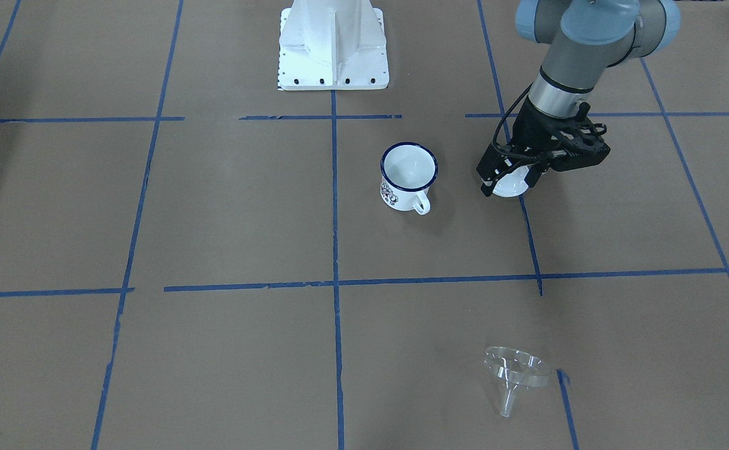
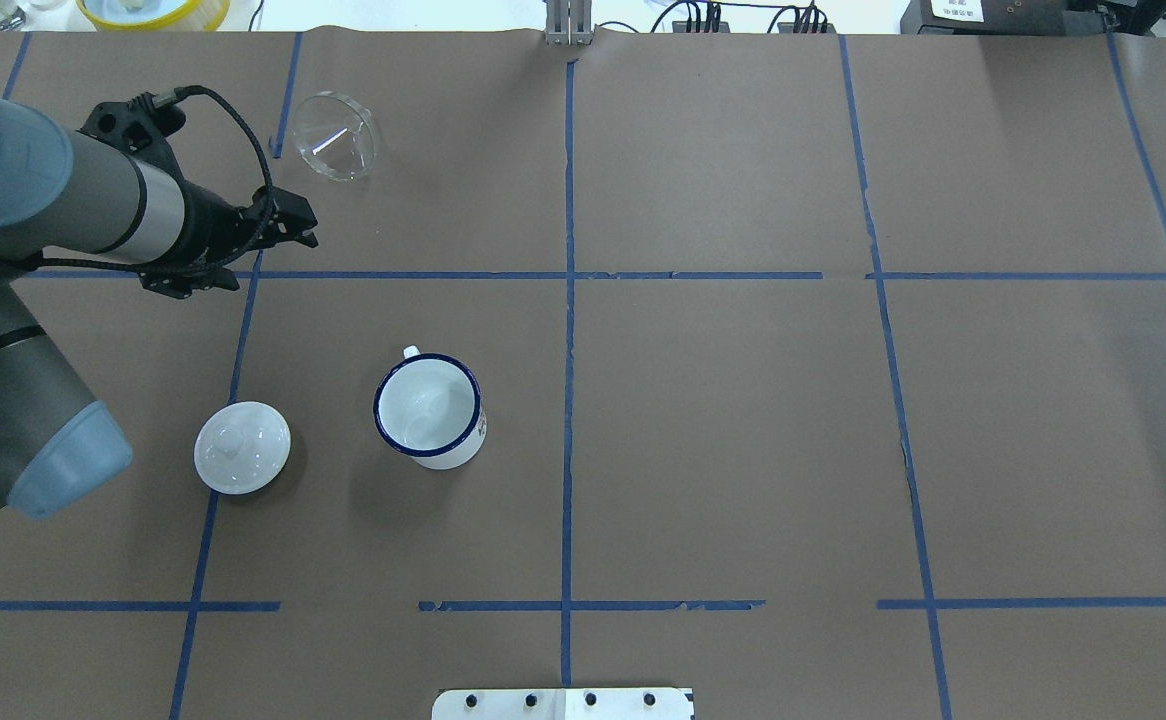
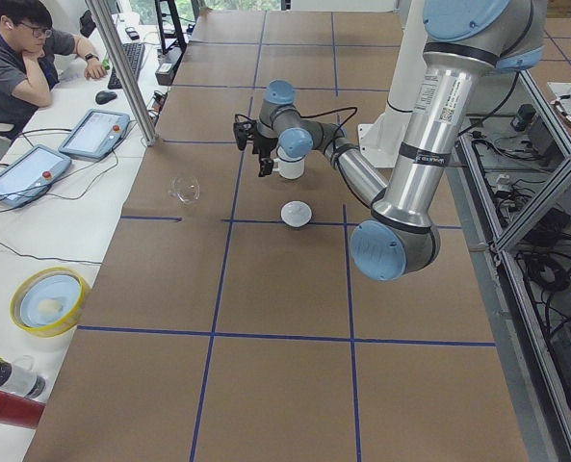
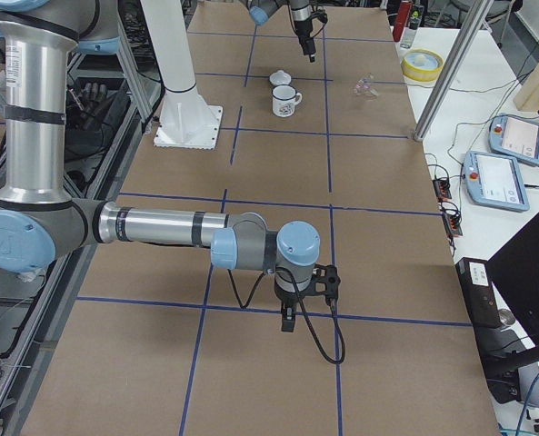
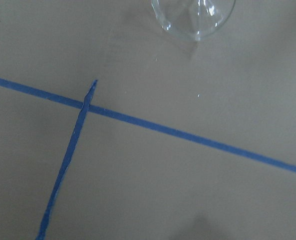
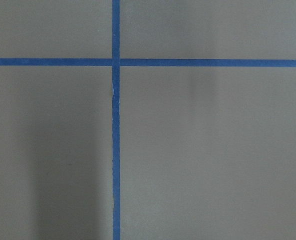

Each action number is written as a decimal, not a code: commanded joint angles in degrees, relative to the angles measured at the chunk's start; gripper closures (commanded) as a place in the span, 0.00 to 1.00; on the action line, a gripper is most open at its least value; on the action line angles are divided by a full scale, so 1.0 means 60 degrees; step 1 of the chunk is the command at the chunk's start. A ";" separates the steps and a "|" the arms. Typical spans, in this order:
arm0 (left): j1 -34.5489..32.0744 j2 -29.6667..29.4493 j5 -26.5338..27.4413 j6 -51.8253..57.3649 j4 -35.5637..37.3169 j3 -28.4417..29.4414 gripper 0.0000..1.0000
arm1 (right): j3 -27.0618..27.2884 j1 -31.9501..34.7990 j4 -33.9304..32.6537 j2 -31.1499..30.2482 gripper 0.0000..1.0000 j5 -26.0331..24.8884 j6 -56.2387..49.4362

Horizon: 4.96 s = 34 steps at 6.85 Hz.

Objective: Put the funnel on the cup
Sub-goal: 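Move the left gripper to the clear glass funnel, then grasp the funnel stem with the left gripper and lift it, then carry the funnel over the open enamel mug with the left gripper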

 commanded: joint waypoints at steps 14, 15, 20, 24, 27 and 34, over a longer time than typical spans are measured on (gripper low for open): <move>-0.0632 -0.3696 0.3009 -0.7102 -0.8064 0.9408 0.78 | 0.0004 0.0000 0.0000 0.0000 0.00 0.0000 0.0000; -0.0618 -0.3667 0.3009 -0.6942 -0.8093 0.9379 1.00 | 0.0004 0.0000 0.0000 0.0000 0.00 0.0000 0.0000; -0.0924 -0.3564 0.2966 -0.6853 -0.7919 0.7569 1.00 | 0.0004 0.0000 0.0000 0.0000 0.00 0.0000 0.0000; -0.1291 -0.3519 0.0671 -0.6185 -0.2676 0.3602 1.00 | 0.0004 0.0000 0.0000 0.0000 0.00 0.0000 0.0000; -0.1262 -0.5063 -0.0766 -0.4337 0.4115 0.0638 1.00 | 0.0004 0.0000 0.0000 0.0000 0.00 0.0000 0.0000; 0.1857 -0.5621 -0.0903 -0.1652 0.8115 0.1777 1.00 | 0.0004 0.0000 0.0000 0.0000 0.00 0.0000 0.0000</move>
